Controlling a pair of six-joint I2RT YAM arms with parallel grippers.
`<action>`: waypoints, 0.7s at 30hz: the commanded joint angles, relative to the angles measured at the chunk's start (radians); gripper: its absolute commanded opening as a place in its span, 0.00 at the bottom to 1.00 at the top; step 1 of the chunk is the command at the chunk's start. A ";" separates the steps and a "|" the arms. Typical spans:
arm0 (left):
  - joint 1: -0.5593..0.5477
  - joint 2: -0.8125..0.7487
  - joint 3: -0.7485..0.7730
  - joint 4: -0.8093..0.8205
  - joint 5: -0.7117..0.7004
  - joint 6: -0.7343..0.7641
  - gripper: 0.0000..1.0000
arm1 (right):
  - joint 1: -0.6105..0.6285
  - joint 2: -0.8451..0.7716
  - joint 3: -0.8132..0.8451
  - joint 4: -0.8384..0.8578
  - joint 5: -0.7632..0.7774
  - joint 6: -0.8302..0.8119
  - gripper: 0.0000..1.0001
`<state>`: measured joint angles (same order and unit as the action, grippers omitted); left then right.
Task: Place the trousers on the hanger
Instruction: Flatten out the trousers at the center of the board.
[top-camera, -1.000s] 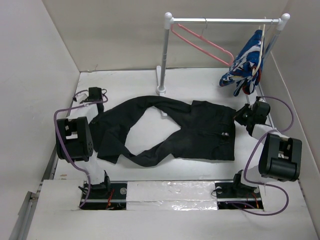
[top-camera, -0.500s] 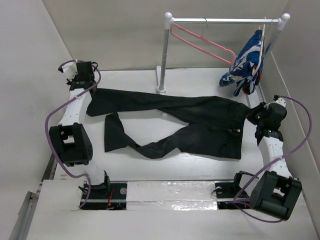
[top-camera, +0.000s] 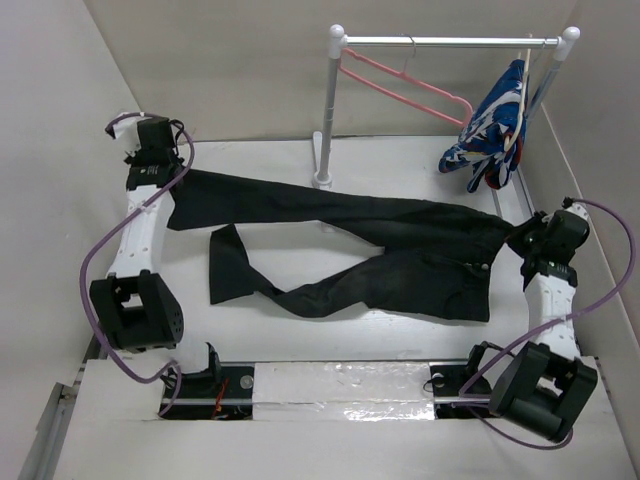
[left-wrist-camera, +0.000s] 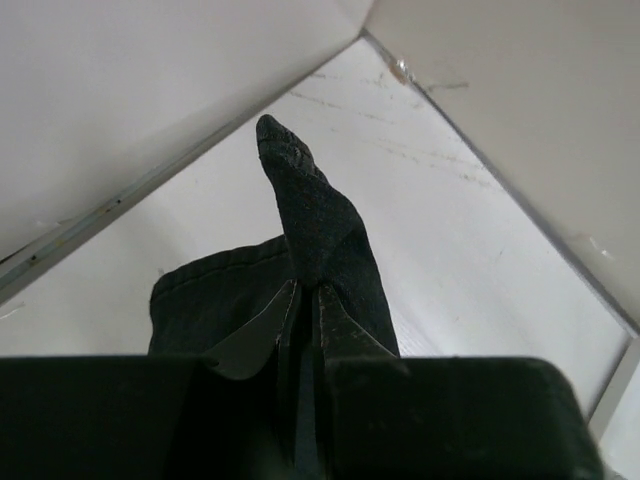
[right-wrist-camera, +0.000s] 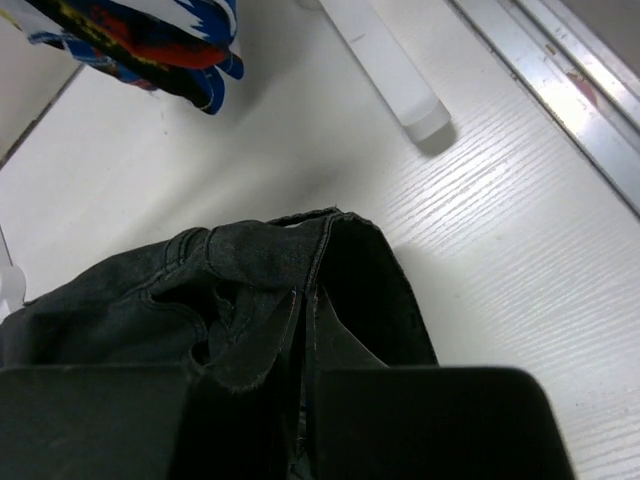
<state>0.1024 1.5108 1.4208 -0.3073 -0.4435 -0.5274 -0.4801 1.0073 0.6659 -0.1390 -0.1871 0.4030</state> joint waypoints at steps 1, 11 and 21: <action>0.014 0.150 0.026 0.007 0.058 0.035 0.00 | -0.005 0.086 0.075 0.069 -0.006 -0.023 0.00; 0.005 0.351 0.198 0.034 0.132 0.037 0.82 | 0.096 0.148 0.090 0.128 0.047 -0.003 0.00; 0.049 0.118 -0.207 0.080 0.146 -0.138 0.71 | 0.236 0.175 0.032 0.257 0.055 0.036 0.00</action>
<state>0.1383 1.6550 1.2938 -0.2344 -0.3248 -0.5804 -0.2668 1.1877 0.6971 0.0090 -0.1448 0.4240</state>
